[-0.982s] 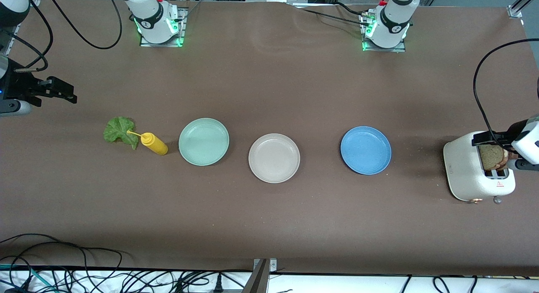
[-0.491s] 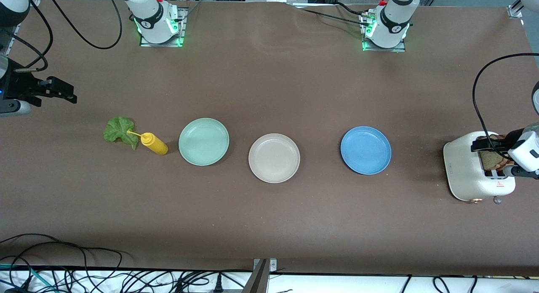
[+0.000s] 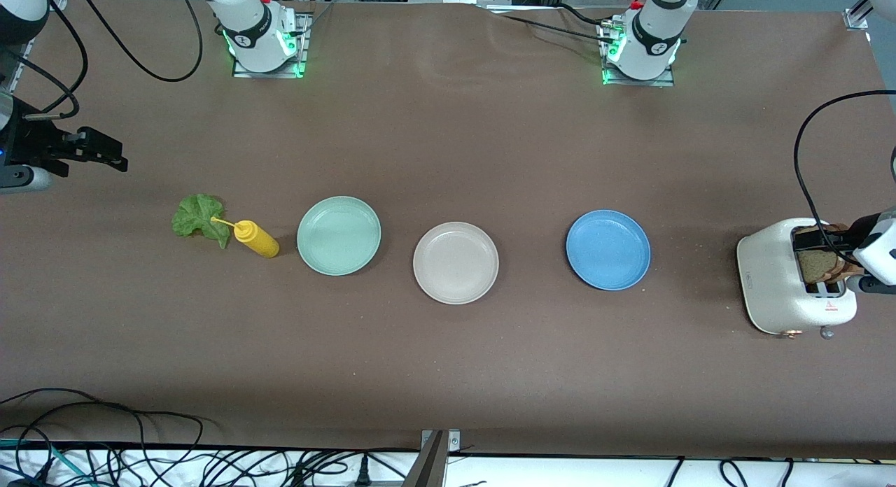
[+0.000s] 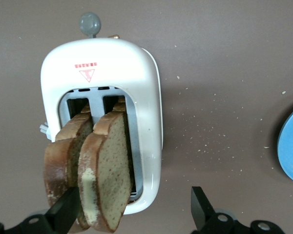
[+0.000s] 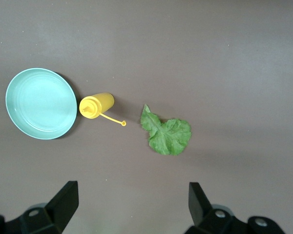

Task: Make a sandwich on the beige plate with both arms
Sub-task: 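Close the left gripper on one bread slice in the toaster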

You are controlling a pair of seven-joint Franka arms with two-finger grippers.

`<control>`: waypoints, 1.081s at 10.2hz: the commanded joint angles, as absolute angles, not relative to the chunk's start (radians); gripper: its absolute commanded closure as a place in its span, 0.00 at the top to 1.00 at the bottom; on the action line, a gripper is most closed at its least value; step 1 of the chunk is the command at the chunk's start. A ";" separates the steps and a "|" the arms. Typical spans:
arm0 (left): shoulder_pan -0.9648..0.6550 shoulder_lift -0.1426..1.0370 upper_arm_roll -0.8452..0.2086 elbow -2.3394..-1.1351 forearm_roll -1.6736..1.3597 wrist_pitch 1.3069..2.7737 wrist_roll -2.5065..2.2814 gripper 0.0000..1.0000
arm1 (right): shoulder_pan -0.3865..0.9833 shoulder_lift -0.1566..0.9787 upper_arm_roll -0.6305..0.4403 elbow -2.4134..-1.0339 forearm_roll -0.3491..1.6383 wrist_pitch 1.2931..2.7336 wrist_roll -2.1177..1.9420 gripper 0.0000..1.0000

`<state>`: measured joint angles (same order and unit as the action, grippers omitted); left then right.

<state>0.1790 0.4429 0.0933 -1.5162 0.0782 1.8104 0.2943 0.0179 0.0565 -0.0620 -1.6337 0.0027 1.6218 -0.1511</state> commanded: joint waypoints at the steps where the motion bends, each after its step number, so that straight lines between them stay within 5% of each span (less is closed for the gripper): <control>1: 0.199 0.465 0.086 -1.497 0.101 1.830 0.327 1.00 | 0.017 0.061 -0.061 -1.611 0.014 1.601 -0.161 1.00; 11: 0.170 0.482 0.081 -1.496 0.106 1.858 0.310 1.00 | 0.021 0.063 -0.057 -1.611 0.017 1.542 -0.334 1.00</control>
